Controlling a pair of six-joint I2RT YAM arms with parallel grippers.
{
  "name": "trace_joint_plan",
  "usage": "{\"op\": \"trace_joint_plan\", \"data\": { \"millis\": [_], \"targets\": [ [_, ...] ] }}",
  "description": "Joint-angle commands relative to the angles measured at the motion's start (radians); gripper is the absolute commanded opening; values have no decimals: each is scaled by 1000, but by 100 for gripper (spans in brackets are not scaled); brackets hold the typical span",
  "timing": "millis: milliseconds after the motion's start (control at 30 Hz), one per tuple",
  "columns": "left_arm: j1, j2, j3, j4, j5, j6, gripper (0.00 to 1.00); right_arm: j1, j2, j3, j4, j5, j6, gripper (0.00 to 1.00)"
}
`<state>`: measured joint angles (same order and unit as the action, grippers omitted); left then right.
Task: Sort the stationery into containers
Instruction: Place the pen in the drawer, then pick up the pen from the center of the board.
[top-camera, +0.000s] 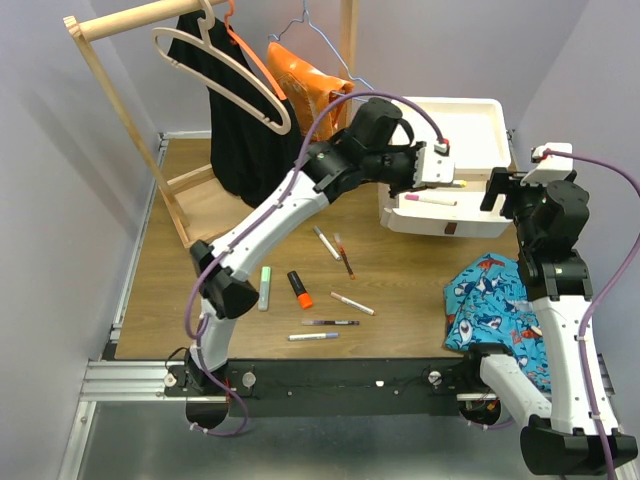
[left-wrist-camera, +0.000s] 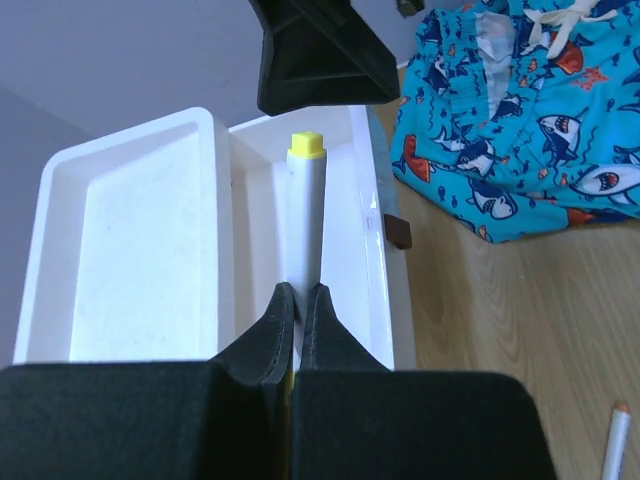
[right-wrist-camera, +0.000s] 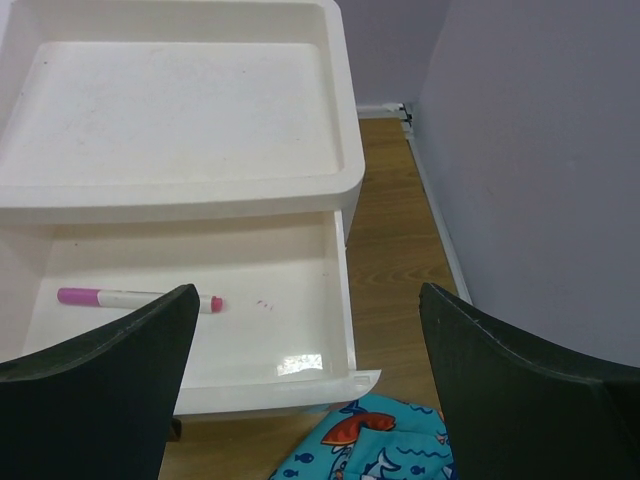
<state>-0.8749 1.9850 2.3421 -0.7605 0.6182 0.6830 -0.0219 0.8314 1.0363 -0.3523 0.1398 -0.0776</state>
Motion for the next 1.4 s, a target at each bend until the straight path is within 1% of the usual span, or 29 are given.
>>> {"op": "trace_joint_plan", "data": {
  "millis": [0,100,133,167,200,267,333,400,500,567,600,633,700,733,767,800,833,900,933,1000,1033,1167,1300,1367],
  "targets": [
    [-9,110,48,136,-32,-109,0,-9,-3,10,23,24,19,98],
    [-12,161,68,167,-54,-122,0,-10,-18,1,21,35,13,98],
    [-10,170,72,179,-63,-126,5,-10,-23,-2,16,37,12,98],
    [-12,176,69,193,-80,-138,27,-13,-26,-5,15,40,12,98],
    [-19,176,65,205,-130,-157,37,-15,-32,-8,12,40,12,98],
    [-26,151,37,245,-169,-158,51,-19,-40,-12,4,40,16,99],
    [-27,118,-12,288,-204,-149,54,-23,-49,-21,1,37,22,99],
    [-29,65,-27,297,-228,-151,58,-24,-52,-28,1,34,24,99],
    [-32,-38,-85,271,-258,-148,61,-26,-58,-38,7,26,30,99],
    [-30,-116,-200,234,-258,-139,61,-27,-58,-42,7,18,32,99],
    [-30,-203,-254,219,-253,-129,61,-27,-58,-44,6,12,32,99],
    [-32,-248,-379,178,-247,-119,61,-27,-61,-53,6,-3,29,99],
    [-27,-364,-499,88,-178,-7,59,-27,-69,-65,1,-28,25,99],
    [-29,-397,-608,-28,-154,51,57,-27,-72,-70,-8,-54,25,99],
    [-27,-425,-656,-84,-112,100,54,-27,-75,-77,-11,-74,25,99],
    [-26,-460,-697,-132,-107,168,53,-27,-78,-81,-16,-88,25,99],
    [-19,-471,-767,-178,-104,165,53,-26,-80,-85,-20,-115,29,99],
    [2,-473,-820,-217,-84,191,50,-29,-84,-90,-25,-134,26,99],
    [4,-473,-875,-215,-93,196,49,-29,-84,-91,-30,-190,18,99],
    [7,-459,-935,-183,-110,193,48,-29,-87,-97,-34,-221,10,98],
    [7,-450,-979,-151,-113,190,48,-29,-89,-101,-40,-261,-7,98],
    [2,-385,-1032,-88,-103,170,48,-29,-94,-102,-68,-365,-39,97],
    [-13,-281,-1041,-48,-89,173,47,-29,-100,-114,-73,-370,-30,97],
    [-21,-259,-1047,-16,-81,168,46,-29,-101,-114,-73,-365,-25,97]
  ]
}}
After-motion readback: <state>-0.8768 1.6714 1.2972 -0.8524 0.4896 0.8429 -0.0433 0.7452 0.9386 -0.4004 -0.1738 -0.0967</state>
